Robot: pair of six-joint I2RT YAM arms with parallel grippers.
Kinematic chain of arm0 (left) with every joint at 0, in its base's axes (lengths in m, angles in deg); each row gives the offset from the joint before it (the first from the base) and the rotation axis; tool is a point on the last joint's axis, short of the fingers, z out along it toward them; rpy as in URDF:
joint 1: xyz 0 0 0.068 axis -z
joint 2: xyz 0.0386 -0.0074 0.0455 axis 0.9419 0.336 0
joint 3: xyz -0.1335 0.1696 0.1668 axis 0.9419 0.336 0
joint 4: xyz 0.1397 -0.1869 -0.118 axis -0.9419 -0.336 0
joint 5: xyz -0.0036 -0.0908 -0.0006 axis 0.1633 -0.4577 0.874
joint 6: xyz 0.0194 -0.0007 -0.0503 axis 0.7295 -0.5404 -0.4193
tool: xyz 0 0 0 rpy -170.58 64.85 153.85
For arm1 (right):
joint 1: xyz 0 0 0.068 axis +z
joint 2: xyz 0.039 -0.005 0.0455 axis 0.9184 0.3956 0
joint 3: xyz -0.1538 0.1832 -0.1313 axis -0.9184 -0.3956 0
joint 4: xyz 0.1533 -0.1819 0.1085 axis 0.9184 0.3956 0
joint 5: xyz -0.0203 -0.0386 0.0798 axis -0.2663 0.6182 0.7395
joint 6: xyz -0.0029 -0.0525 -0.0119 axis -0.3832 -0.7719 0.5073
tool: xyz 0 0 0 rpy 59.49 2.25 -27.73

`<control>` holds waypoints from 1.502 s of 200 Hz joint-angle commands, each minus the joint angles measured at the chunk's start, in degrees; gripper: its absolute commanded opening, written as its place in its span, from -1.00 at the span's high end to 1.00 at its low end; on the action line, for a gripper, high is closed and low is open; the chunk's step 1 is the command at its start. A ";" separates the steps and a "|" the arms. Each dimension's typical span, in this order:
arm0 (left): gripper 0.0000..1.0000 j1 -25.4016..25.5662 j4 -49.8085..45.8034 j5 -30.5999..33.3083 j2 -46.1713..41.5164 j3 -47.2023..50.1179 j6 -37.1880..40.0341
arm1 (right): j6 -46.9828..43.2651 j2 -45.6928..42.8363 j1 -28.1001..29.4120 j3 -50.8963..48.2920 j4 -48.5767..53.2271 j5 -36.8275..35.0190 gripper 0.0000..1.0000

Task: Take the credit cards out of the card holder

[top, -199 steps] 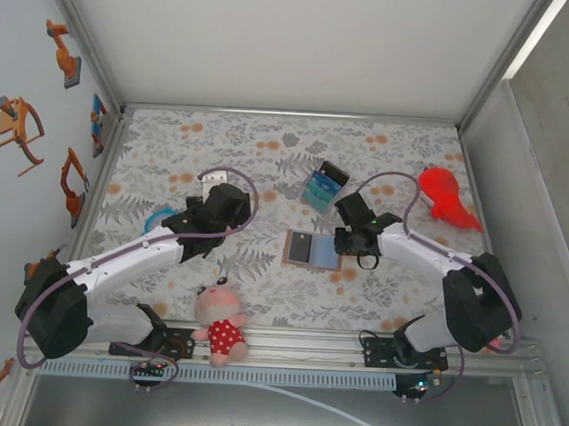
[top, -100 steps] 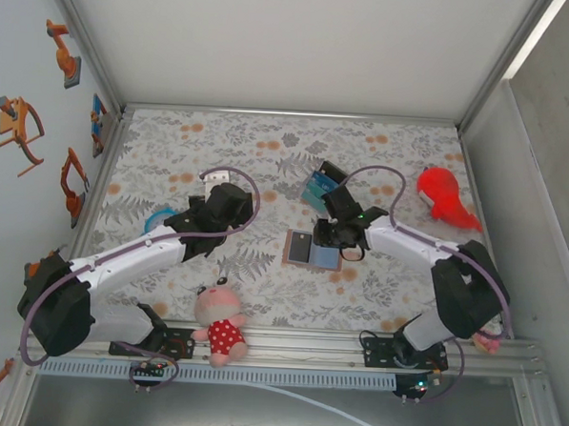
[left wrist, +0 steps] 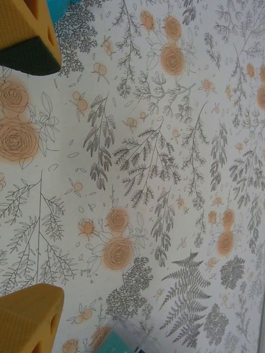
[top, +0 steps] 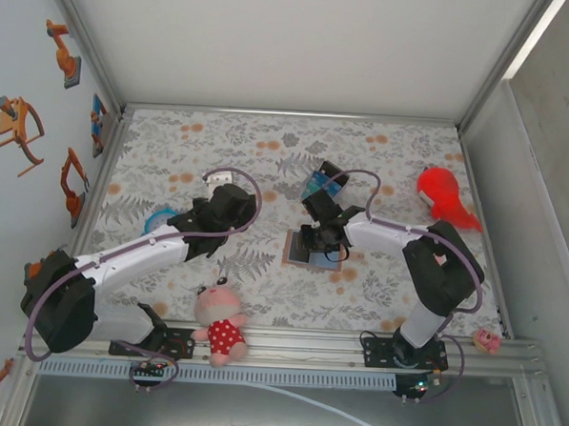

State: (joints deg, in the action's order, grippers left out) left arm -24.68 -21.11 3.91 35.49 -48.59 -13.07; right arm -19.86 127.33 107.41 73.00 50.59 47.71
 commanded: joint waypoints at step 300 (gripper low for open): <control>-1.00 8.52 -3.64 -24.21 19.80 -1.95 6.91 | 7.47 -6.55 -3.97 -12.68 -15.43 19.71 0.60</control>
State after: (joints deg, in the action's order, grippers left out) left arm -16.94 -22.00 -20.30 54.37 -49.22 -7.63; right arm -14.28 122.34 104.00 61.33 37.65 65.85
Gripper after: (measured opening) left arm 0.997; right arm 0.202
